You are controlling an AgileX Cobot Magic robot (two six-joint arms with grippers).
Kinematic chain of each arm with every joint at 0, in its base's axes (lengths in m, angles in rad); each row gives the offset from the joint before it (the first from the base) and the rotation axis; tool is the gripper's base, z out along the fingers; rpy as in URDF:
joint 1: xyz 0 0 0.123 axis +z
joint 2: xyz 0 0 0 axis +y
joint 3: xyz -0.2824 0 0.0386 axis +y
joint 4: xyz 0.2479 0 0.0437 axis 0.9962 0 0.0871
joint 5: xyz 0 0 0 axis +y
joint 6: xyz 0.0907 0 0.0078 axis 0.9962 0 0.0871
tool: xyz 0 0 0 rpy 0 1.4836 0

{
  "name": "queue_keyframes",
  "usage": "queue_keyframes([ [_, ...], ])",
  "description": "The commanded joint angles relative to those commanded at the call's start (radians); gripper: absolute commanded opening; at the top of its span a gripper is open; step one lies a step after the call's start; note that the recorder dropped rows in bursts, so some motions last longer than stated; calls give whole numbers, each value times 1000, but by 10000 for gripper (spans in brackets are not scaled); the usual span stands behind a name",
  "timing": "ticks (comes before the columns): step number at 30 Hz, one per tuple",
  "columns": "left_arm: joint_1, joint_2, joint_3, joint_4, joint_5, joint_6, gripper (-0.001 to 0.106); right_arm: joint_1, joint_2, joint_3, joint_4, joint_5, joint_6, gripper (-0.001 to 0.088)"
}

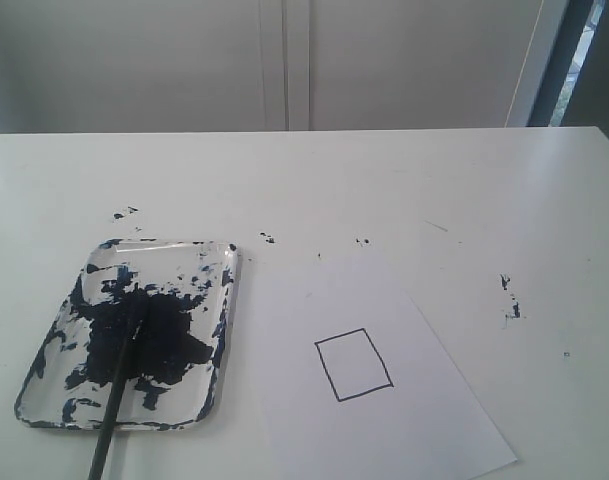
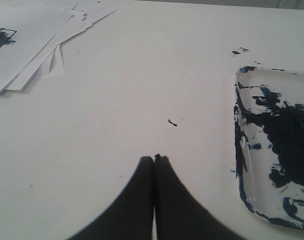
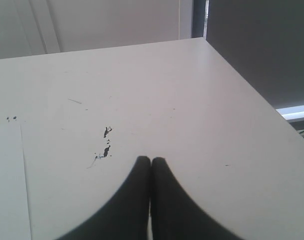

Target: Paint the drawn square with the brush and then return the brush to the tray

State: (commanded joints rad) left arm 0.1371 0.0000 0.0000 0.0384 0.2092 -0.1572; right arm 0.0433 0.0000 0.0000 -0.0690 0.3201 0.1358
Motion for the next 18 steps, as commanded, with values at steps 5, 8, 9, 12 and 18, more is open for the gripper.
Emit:
queue_keyframes([
  [5,0,0,0,0,0,0,0,0,0,0,59,-104,106,0],
  [8,0,0,0,0,0,0,0,0,0,0,75,-305,256,0],
  [9,0,0,0,0,0,0,0,0,0,0,75,-362,288,0],
  [12,0,0,0,0,0,0,0,0,0,0,75,-534,401,0],
  [18,0,0,0,0,0,3,0,0,0,0,75,-776,562,0],
])
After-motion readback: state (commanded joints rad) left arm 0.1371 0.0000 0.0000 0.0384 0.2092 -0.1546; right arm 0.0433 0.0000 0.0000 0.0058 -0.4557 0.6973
